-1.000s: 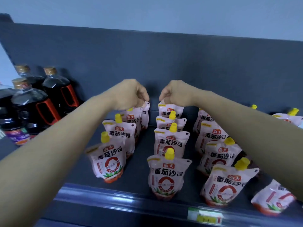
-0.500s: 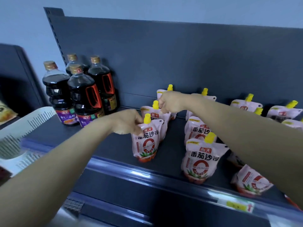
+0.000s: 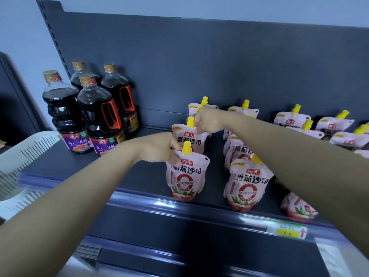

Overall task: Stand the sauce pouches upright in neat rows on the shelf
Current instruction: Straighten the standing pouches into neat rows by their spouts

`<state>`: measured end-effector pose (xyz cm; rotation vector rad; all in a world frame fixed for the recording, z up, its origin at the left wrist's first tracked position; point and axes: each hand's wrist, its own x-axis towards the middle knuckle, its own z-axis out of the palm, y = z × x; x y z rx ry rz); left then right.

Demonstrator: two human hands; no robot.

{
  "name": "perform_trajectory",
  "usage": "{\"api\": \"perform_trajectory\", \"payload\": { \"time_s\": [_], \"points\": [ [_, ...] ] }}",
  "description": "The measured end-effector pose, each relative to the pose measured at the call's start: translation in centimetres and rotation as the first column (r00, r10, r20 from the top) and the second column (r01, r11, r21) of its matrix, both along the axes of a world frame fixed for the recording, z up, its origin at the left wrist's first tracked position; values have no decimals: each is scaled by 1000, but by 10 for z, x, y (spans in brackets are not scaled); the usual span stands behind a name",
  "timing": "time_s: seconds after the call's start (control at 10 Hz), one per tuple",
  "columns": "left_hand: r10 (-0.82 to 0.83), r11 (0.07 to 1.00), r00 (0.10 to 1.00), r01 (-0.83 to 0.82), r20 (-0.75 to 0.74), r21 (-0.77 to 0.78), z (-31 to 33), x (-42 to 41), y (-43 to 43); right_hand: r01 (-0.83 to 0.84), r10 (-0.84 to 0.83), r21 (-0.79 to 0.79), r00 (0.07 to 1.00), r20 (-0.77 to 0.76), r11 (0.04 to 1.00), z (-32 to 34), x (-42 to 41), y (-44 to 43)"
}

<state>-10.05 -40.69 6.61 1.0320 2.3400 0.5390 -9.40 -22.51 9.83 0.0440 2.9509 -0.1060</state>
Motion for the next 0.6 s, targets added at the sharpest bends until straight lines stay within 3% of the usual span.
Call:
{"api": "perform_trajectory", "payload": {
  "time_s": [0.1, 0.2, 0.4, 0.5, 0.6],
  "points": [
    [15, 994, 995, -27, 102, 109, 12, 2, -9, 28, -28, -28, 999, 20, 999, 0, -2, 2],
    [131, 944, 977, -176, 171, 281, 24, -11, -14, -9, 8, 24, 999, 46, 1000, 9, -7, 1],
    [343, 879, 939, -317, -10, 357, 10, -37, -5, -20, 12, 48, 986, 166, 999, 24, -17, 14],
    [409, 850, 912, -366, -34, 380, 4, -43, -1, 105, -85, -135, 985, 147, 985, 41, -16, 28],
    [407, 848, 912, -358, -47, 389, 2, -48, 7, 147, -150, -190, 989, -3, 971, 43, -22, 42]
  ]
}}
